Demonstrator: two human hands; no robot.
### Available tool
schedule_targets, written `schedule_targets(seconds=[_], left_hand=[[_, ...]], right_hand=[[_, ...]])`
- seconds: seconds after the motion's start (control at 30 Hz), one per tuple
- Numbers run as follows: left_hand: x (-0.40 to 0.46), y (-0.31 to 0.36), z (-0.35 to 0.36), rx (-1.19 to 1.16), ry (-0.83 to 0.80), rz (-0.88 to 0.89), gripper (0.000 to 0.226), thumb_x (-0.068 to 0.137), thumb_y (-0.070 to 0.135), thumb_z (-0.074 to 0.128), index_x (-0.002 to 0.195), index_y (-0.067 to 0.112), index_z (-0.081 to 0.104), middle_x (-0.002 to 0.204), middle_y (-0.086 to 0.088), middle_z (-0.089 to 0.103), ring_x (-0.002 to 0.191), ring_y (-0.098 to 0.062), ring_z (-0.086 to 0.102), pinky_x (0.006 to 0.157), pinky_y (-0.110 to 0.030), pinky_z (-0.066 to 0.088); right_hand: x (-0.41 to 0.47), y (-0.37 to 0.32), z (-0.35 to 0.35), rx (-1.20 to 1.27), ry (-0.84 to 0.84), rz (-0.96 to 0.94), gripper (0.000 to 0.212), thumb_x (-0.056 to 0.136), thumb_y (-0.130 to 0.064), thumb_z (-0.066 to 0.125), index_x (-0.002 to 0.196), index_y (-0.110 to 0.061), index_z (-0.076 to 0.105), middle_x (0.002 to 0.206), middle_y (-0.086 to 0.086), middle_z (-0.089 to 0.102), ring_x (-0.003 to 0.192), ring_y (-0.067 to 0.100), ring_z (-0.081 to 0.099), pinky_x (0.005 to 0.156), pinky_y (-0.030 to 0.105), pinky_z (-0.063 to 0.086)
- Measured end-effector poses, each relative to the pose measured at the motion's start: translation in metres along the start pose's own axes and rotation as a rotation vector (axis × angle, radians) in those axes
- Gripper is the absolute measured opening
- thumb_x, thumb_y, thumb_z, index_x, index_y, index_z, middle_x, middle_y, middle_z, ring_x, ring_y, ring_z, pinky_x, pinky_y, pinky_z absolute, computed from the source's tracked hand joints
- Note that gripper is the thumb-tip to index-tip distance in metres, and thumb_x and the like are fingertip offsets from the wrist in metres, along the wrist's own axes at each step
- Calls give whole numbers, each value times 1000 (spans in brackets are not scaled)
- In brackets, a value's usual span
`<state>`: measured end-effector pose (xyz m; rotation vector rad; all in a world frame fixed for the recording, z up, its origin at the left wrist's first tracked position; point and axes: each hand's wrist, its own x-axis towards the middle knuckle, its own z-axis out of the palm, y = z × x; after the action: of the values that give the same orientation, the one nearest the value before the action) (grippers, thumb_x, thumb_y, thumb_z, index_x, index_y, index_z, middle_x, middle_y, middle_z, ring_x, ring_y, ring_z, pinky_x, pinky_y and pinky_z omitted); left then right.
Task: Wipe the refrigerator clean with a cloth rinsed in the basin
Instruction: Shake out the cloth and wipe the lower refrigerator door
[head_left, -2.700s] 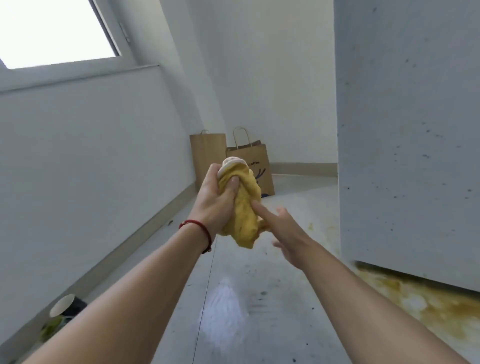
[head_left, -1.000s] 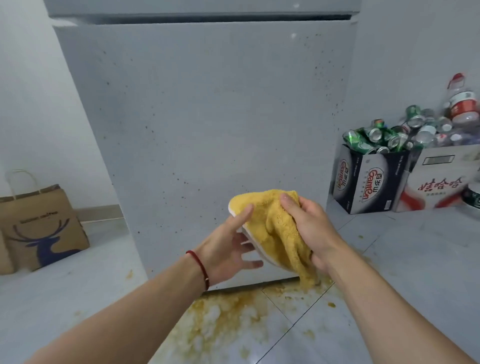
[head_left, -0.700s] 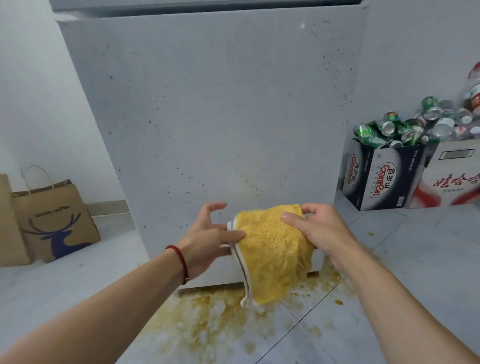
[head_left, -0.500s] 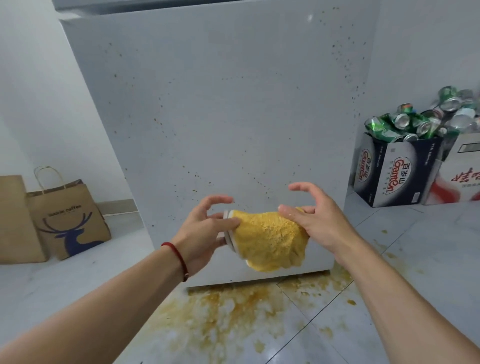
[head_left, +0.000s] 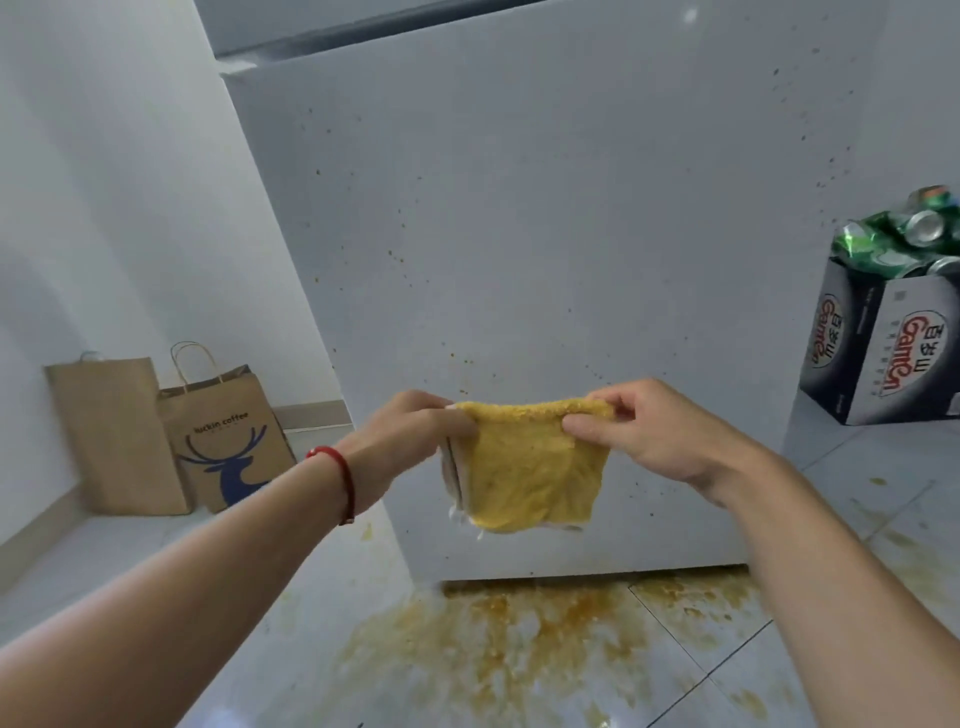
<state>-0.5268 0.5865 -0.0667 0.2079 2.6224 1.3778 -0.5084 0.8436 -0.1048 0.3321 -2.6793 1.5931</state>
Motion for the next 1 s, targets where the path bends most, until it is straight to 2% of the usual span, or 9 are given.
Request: schedule_targets(seconds=[0.07,0.2,0.27,0.37,0.47,0.53,0.73,0.87,1.0], left_hand=[[-7,6,-3,-310,-49,-45,23,98,30,64,107,12,73,92,-1,73,90,-21,71,94,-47,58],[-8,18,2,-392,47,-13,27,106,45,45,117,27,61,113,-4,72,103,-25,72,85,-50,61],[-5,19,-1,-199,157,107,31,105,48,41,111,21,55,112,-12,68,104,-28,69,90,-52,59],[2,14,-14,111,314,294,32,106,43,43,96,13,45,81,-6,57,76,-24,56,68,-39,46],[7,17,-23,113,357,302,33,104,39,50,93,9,47,77,2,52,71,-18,49,59,-30,37],[10,21,-25,61,336,242,27,101,43,55,101,16,52,88,1,62,78,-19,60,62,-28,47],[22,43,-67,-528,711,294,18,91,15,57,103,29,57,99,2,66,92,-22,68,84,-49,59],[30,47,-97,-158,1116,469,45,88,2,48,122,27,62,137,-1,56,139,-25,30,107,-38,38],[33,39,-127,-202,1043,506,59,82,16,40,137,32,56,155,0,42,149,-22,11,121,-39,25]], right_hand=[[-1,-8,8,393,16,79,50,91,-50,70,112,-5,75,111,16,77,97,26,73,105,49,53],[-5,-33,44,1106,-228,222,60,102,-50,50,134,-1,65,131,20,70,121,33,69,103,48,52],[-2,-37,59,1157,-220,243,50,100,-29,59,140,1,59,133,21,68,123,36,67,102,49,57],[5,-45,63,1133,-95,219,41,97,-8,61,137,1,59,127,22,71,117,38,70,95,48,59],[5,-55,61,1148,-57,192,36,101,-15,58,133,0,61,126,22,71,116,38,70,93,49,61],[4,-63,62,1129,-1,197,42,101,-29,57,131,-1,65,124,20,73,114,36,72,93,48,60],[3,-118,49,766,367,11,28,106,-29,53,116,-12,73,106,5,80,97,22,78,88,41,55],[41,-180,67,-13,736,-244,12,108,-21,45,114,-19,55,85,-9,72,87,12,73,65,22,48],[125,-234,98,-639,814,-310,59,103,-52,37,152,-21,35,152,10,33,130,33,40,85,46,50]])
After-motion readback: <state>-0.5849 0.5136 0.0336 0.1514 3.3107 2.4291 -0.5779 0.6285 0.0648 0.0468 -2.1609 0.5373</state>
